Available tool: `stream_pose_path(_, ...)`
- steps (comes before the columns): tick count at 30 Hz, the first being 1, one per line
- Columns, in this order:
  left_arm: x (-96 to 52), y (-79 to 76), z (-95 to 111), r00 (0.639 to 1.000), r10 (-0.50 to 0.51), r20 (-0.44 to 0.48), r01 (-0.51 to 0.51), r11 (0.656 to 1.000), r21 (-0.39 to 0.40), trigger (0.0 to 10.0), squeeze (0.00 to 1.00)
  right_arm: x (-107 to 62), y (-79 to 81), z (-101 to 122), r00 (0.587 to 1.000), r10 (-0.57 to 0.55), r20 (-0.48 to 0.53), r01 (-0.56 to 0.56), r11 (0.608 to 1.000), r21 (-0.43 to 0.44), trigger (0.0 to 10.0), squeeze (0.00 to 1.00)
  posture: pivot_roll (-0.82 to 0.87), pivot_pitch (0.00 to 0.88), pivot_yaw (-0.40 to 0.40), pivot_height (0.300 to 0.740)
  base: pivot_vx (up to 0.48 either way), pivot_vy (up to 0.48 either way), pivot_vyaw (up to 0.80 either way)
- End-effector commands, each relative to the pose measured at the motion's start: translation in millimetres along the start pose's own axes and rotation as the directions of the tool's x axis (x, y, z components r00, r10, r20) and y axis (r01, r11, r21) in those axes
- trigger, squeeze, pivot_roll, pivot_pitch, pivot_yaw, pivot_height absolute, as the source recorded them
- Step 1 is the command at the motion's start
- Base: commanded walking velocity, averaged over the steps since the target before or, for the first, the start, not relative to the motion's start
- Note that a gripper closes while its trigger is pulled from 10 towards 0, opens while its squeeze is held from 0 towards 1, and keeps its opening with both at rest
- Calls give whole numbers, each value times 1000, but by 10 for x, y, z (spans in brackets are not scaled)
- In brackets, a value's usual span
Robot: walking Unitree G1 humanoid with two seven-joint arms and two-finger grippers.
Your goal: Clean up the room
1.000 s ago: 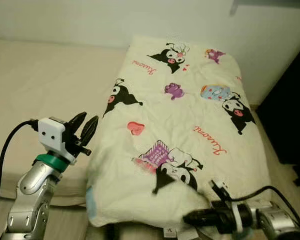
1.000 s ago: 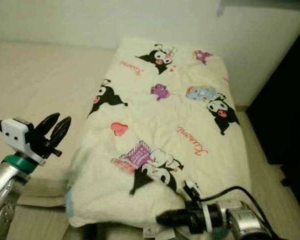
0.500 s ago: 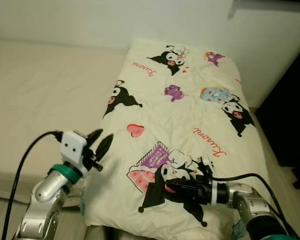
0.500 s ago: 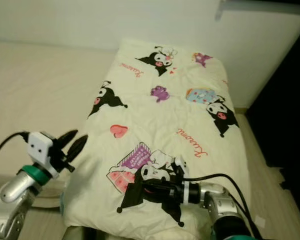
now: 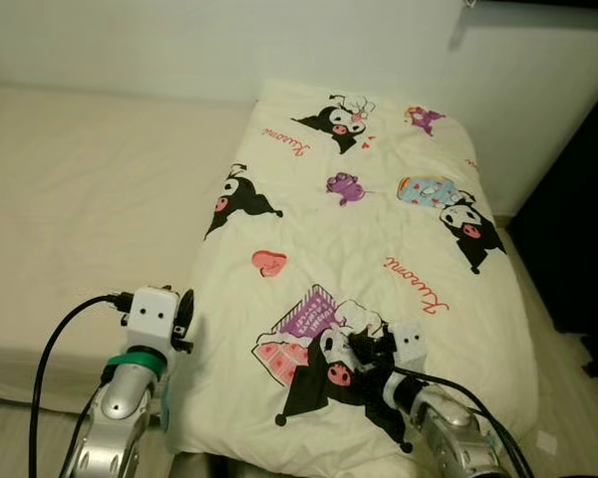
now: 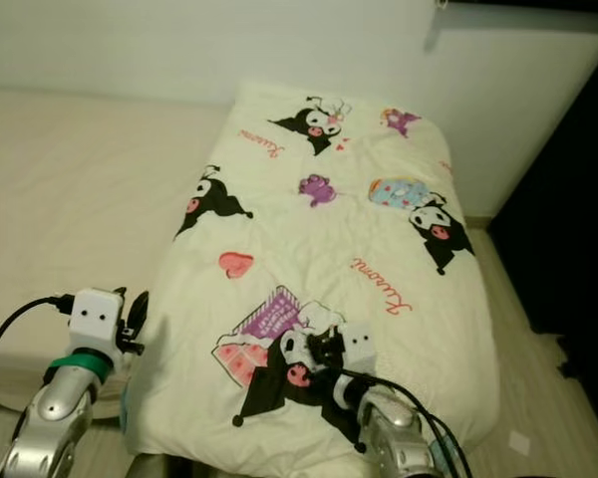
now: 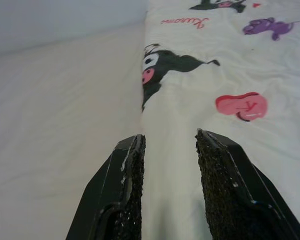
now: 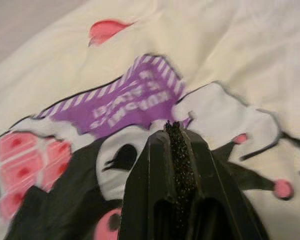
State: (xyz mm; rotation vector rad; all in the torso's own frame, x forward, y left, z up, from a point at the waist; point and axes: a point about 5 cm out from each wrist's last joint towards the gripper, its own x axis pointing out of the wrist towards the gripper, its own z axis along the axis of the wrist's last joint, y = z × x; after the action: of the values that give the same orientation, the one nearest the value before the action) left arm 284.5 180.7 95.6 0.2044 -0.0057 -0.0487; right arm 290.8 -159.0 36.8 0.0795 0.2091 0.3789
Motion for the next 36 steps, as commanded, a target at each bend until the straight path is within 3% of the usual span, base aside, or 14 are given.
stream_pose_path(1,-50,-49,-101,999,-25,-33,25,1000,-5,10000,0,-34,-20,-39,999,-43,17,44,999,-13,10000,0,28,0,74,606,0,0,0)
stream_pose_path(9,-62,-82,-96,1000,-8,-5,8,1000,1,10000,0,-34,26,-107,995,-94,44,93,995,25,10000,0,36,0,69,626,0,0,0)
stream_pose_path(20,-119,-194,-189,1000,1,-22,-1,1000,-10,10000,0,66,142,-55,988,-134,74,138,989,-45,10000,0,37,0,59,661,0,0,0)
stream_pose_path(36,-136,-225,-227,1000,-5,-25,5,1000,-1,10000,0,15,169,-179,986,-163,46,166,984,-59,10000,0,31,0,66,721,0,0,0)
